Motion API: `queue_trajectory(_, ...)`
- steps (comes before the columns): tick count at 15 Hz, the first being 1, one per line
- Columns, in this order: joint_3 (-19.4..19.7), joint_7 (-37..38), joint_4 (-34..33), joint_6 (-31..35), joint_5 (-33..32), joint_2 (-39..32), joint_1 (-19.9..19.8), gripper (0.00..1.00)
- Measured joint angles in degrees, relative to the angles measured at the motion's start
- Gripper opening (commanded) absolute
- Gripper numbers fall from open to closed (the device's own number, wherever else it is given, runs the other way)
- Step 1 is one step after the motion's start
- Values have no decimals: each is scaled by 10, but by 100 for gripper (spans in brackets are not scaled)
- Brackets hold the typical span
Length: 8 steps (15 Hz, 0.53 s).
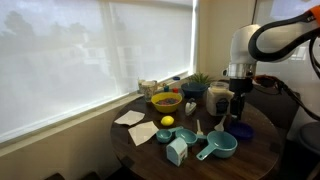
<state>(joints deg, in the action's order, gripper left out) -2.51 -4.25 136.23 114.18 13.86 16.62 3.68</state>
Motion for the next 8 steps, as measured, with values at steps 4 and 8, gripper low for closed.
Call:
queue_trajectory(4, 3, 0, -57, -50, -31, 15, -1, 100)
queue_trajectory(8, 2, 0, -137, -133, -73, 47, -1, 100)
